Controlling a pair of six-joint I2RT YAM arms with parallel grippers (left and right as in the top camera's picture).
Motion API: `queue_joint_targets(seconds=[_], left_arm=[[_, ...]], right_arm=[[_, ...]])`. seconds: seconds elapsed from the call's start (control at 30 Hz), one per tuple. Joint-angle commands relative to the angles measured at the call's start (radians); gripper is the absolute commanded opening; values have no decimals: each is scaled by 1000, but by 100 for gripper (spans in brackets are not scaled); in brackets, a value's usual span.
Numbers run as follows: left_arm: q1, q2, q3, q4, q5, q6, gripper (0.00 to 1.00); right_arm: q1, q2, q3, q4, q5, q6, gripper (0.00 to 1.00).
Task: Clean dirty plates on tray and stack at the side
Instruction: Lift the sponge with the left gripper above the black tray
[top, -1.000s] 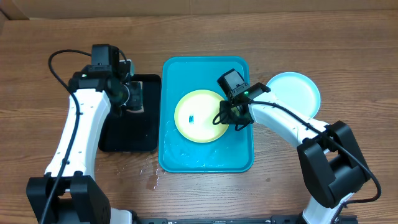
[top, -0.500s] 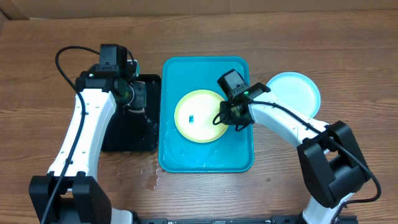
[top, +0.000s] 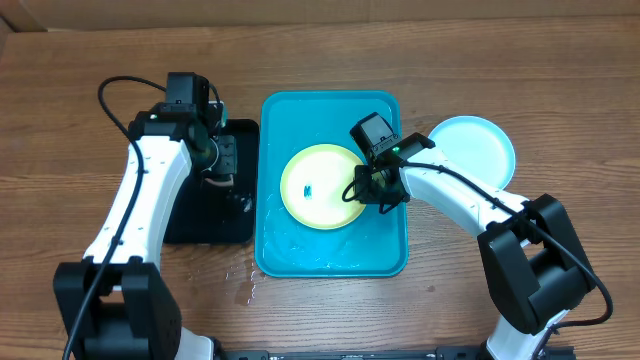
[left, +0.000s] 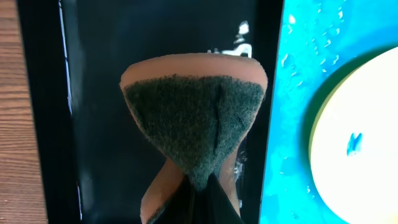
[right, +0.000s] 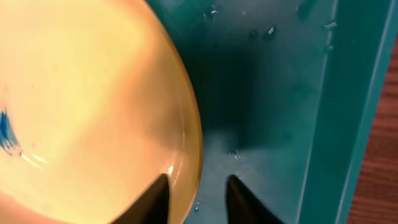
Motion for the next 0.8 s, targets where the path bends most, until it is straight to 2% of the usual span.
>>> queue_joint_targets(seconds=[0.0, 0.13, 0.5, 0.53, 0.63, 0.73, 0.77], left_arm=[[-4, 13, -4, 5, -5, 10, 4], [-4, 14, -4, 2, -6, -1, 4], [-4, 14, -10, 1, -3, -5, 4], [-4, 14, -12, 2, -3, -5, 4], [-4, 14, -21, 6, -3, -5, 4], [-4, 14, -36, 26, -3, -5, 4], [-4, 14, -40, 32, -3, -5, 4]], right_arm=[[-4, -1, 12, 14, 7, 5, 39], [-4, -1, 12, 31, 43, 3, 44], [-4, -1, 12, 40, 56, 0, 43], [-4, -1, 12, 42, 56, 0, 41], [-4, -1, 12, 45, 56, 0, 21], [-4, -1, 12, 44, 56, 0, 6], [-4, -1, 12, 44, 56, 0, 4]])
